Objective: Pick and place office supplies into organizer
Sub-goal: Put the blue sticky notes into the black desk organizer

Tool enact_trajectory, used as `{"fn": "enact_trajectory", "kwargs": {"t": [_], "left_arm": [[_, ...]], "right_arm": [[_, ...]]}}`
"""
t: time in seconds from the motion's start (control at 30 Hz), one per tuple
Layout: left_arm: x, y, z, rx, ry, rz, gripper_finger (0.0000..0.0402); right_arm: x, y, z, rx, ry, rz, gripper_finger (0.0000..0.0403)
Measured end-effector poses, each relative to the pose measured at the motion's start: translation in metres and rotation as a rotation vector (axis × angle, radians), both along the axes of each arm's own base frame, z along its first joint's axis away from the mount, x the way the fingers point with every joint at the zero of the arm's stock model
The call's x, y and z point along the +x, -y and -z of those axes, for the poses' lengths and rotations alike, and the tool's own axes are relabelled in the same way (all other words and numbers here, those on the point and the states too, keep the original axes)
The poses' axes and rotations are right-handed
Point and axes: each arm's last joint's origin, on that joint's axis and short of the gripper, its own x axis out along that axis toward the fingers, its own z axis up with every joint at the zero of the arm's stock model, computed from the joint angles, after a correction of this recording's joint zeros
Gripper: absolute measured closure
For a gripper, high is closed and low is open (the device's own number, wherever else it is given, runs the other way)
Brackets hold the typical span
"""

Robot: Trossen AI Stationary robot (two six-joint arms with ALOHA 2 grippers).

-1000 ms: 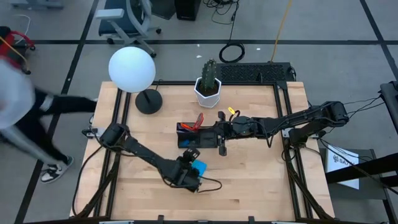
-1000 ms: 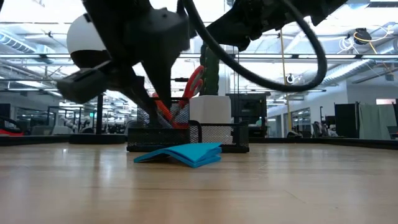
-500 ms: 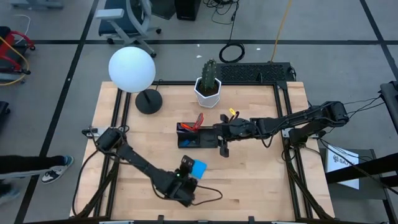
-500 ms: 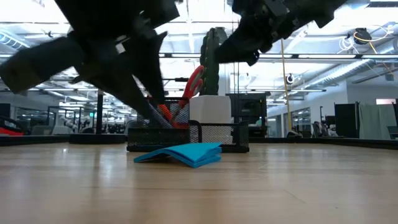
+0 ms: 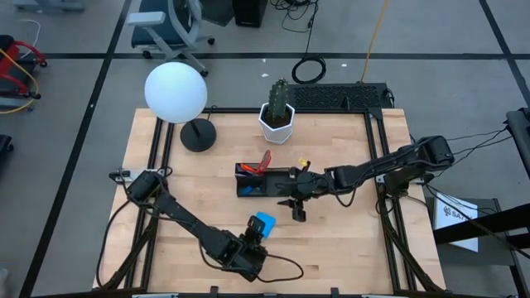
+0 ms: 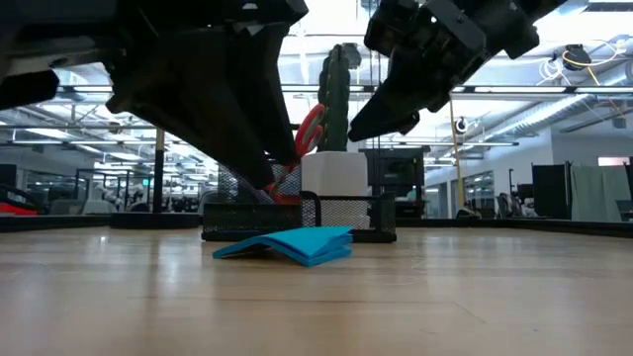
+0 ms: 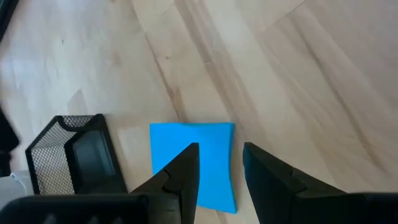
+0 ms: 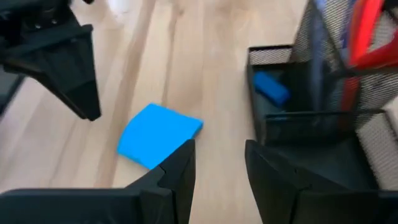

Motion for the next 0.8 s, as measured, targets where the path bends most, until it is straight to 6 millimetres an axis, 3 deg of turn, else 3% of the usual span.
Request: {"fn": "enact_trajectory", "kwargs": {"t": [0.27,0.47,0.8], "left_arm": [[-0.007,0.003,0.008,-0.016,0.003,-0.029,0.0273],[-0.013,-0.003,0.023,-0.027,-0.002,-0.088,0.0273],[-0.011,-0.002,0.028,-0.051,0.039,-0.090,0.0273]], "right_arm": [[-0.005,-0.014,0.015,0.038,-0.055,-0.036,0.0273],[-0.002,-0.025,0.025,0.026,0.009,-0.084,0.0273],[-0.002,-0.041,0.060,-0.309,-0.048,-0.209,0.0273]]}}
